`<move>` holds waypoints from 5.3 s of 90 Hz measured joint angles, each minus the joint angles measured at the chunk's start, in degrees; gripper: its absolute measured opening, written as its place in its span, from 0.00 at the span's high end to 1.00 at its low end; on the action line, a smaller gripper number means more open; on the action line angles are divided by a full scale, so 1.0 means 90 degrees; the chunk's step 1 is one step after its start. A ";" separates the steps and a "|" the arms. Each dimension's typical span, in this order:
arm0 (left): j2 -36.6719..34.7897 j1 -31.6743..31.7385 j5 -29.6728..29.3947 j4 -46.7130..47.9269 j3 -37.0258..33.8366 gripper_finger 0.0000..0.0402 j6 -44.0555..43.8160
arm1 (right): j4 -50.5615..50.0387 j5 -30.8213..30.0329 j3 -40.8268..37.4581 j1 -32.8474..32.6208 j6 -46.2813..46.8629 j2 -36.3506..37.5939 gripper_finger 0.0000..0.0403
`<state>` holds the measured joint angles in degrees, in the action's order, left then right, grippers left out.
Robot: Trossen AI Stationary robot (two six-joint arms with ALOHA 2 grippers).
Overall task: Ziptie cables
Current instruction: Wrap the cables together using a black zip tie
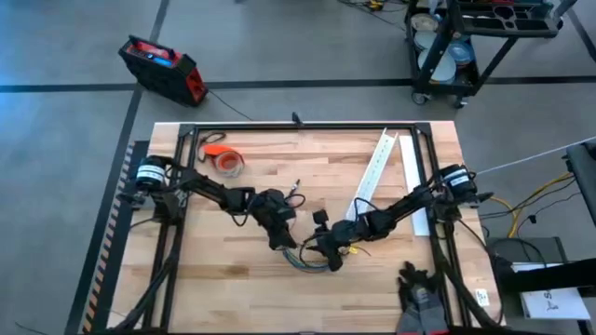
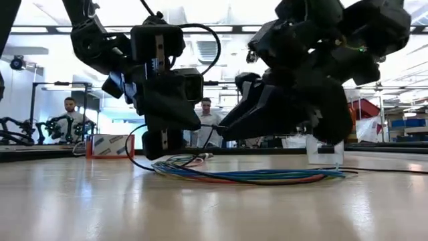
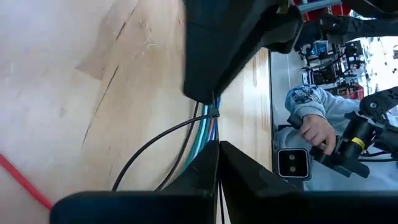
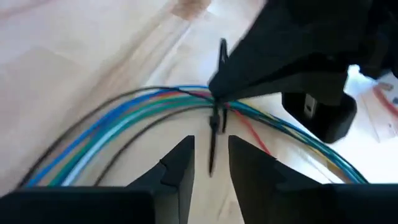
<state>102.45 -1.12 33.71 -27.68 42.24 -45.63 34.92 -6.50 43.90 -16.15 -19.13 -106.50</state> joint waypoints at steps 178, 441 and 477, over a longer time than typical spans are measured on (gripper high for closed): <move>-0.0258 -0.0258 0.0172 -0.0109 0.0221 0.68 -0.0050 | -0.1673 0.0157 0.0211 -0.0179 0.0315 0.0747 1.00; 0.1411 -0.3026 -0.7919 -0.0476 0.1795 0.98 0.3175 | -0.3065 0.0556 0.0598 -0.0453 0.1059 0.1108 1.00; 0.1411 -0.3081 -0.8018 -0.0515 0.1784 1.00 0.2826 | -0.3333 0.0533 0.0607 -0.0453 0.1045 0.1198 1.00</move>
<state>115.15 -28.85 -38.45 -32.32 58.29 -20.20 4.92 -1.70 49.36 -20.23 -9.73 -95.72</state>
